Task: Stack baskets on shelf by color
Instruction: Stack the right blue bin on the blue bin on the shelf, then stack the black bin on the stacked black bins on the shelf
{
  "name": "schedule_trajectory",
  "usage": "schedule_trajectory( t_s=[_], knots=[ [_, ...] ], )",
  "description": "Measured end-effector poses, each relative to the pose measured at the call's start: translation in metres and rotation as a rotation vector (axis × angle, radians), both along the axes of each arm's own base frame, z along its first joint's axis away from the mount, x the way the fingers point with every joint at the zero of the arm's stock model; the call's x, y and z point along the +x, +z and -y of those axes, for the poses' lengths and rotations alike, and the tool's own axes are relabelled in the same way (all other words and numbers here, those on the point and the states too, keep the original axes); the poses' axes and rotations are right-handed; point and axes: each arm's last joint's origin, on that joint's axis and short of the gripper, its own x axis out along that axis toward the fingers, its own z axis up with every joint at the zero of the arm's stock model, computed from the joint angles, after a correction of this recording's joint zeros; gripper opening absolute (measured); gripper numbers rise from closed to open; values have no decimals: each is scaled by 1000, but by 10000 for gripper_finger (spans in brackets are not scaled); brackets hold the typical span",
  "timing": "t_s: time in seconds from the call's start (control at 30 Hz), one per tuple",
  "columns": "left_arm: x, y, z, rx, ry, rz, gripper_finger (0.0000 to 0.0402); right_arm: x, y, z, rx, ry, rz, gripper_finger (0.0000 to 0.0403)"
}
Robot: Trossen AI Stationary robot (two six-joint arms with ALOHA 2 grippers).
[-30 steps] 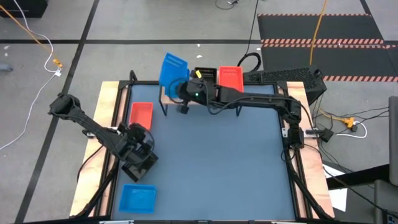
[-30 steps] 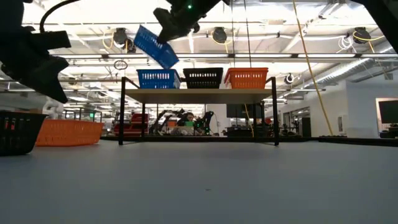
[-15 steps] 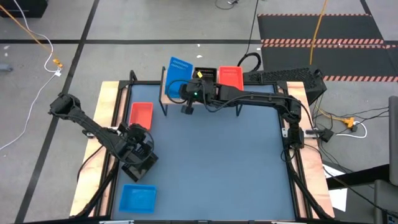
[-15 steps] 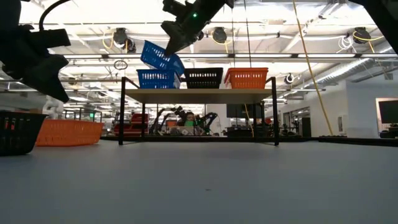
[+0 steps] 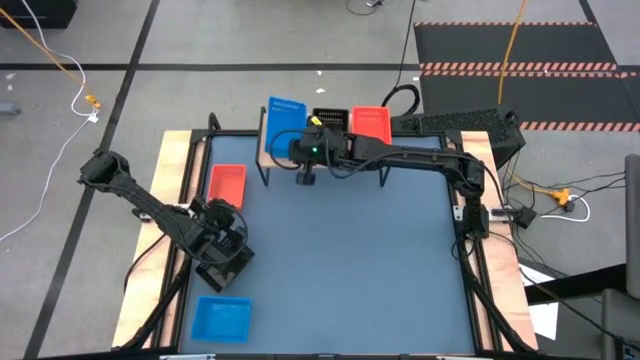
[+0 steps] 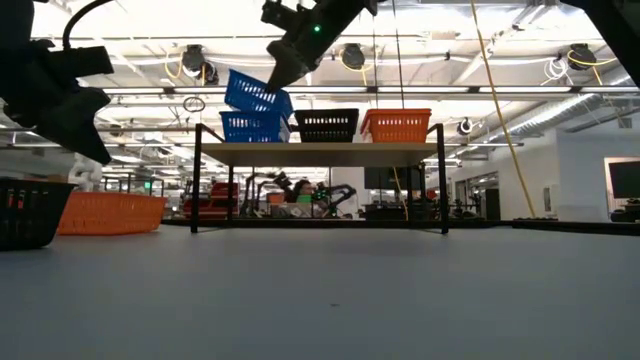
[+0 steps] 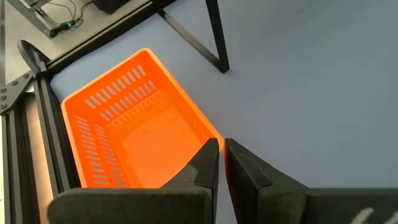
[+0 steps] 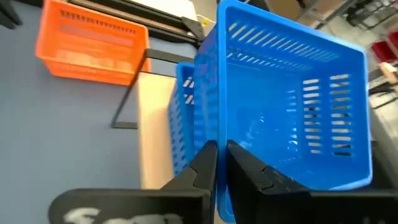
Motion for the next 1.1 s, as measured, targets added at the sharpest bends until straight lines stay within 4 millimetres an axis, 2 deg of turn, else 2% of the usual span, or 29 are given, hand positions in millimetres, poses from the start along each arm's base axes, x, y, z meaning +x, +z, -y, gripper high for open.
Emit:
schedule_trajectory(
  t_s=[0.33, 0.67, 0.83, 1.0, 1.1],
  knots=[
    [0, 0, 0, 0, 0, 1, 31, 0, 0, -1, 30, 8, 13, 32],
    [0, 0, 0, 0, 0, 1, 31, 1, 0, -1, 42, -10, 28, 84],
    [0, 0, 0, -1, 0, 0, 31, 0, 0, -1, 62, -24, 39, 90],
    [0, 0, 0, -4, 1, -2, 31, 0, -3, -10, 69, -1, 4, 87],
    [0, 0, 0, -4, 1, -2, 31, 2, -4, -22, 73, 75, -26, 86]
  ],
)
